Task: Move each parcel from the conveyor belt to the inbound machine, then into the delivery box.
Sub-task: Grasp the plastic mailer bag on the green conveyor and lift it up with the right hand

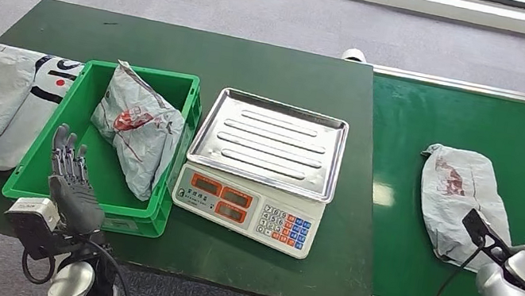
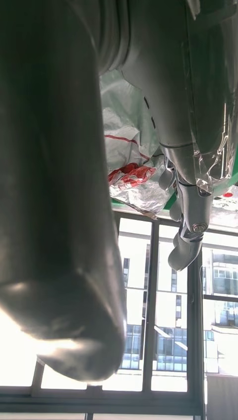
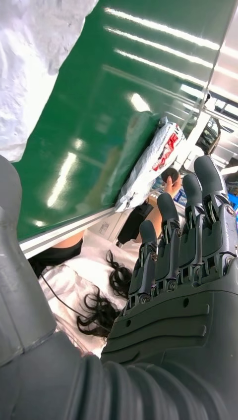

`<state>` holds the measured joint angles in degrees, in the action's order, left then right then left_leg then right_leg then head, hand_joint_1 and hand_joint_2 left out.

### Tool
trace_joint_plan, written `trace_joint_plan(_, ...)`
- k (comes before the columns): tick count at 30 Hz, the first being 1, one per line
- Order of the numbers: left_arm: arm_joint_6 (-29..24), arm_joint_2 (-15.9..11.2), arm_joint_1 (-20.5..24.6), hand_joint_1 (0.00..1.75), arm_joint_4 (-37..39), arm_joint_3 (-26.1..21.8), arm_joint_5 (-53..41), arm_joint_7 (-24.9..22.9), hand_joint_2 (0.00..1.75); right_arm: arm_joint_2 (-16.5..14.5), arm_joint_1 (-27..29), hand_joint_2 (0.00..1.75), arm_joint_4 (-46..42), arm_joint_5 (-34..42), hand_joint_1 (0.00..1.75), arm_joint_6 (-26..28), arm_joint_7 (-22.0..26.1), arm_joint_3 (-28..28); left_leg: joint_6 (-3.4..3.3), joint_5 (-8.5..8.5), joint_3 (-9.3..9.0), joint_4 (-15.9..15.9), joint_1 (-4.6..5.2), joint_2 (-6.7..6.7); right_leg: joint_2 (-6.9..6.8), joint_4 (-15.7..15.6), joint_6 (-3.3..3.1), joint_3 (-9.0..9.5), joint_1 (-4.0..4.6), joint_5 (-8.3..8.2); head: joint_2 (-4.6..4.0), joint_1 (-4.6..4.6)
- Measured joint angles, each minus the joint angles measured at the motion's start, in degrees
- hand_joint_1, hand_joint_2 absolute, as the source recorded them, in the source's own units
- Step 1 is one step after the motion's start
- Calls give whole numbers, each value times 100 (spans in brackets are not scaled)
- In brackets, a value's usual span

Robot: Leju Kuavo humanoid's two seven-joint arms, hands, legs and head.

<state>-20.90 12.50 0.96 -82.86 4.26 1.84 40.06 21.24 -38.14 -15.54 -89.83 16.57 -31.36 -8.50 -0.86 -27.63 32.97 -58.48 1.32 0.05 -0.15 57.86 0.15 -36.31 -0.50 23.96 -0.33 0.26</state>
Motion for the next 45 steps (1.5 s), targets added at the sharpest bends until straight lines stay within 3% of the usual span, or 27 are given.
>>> trace_joint_plan(14,0,0,0,0,0,0,0,-1,0,0,0,175,0,0,0,0,1,0,0,0,0,0,0,0,0,0,0,0,0,0,0,0)
trace_joint_plan(16,7,2,6,0,7,0,-25,-59,0,-38,-17,175,0,180,0,-110,210,-22,0,0,21,2,-1,-1,-1,1,0,3,0,0,2,1)
trace_joint_plan(18,25,14,38,0,54,0,-97,-171,0,-225,-91,175,-1,606,0,-344,860,-124,4,-4,45,5,-4,17,12,2,-1,4,1,0,2,2)
trace_joint_plan(21,37,82,181,0,240,0,-186,-205,0,-789,-264,175,-2,872,0,-505,1744,-251,11,-16,19,6,-5,86,74,2,-8,-5,3,-4,2,0)
trace_joint_plan(24,37,132,310,0,424,0,-201,-167,0,-1189,-334,175,-2,872,0,-523,1951,-285,5,7,-17,6,-4,48,44,3,-9,-5,4,-6,0,-1)
trace_joint_plan(30,38,138,346,0,593,-2,-201,-150,0,-1391,-414,175,-2,872,0,-550,2197,-309,10,27,4,9,-5,-19,-18,6,-9,-5,4,-5,1,0)
trace_joint_plan(38,49,138,390,0,755,-2,-189,-108,0,-1502,-415,175,-2,850,0,-555,2218,-312,6,24,5,8,-1,-19,-18,4,-8,-5,0,-5,2,0)
trace_joint_plan(45,83,129,397,0,832,-2,-177,-98,0,-1466,-449,175,-2,683,0,-607,1578,-377,6,24,4,8,-1,-17,-17,4,-8,-6,1,-5,1,0)
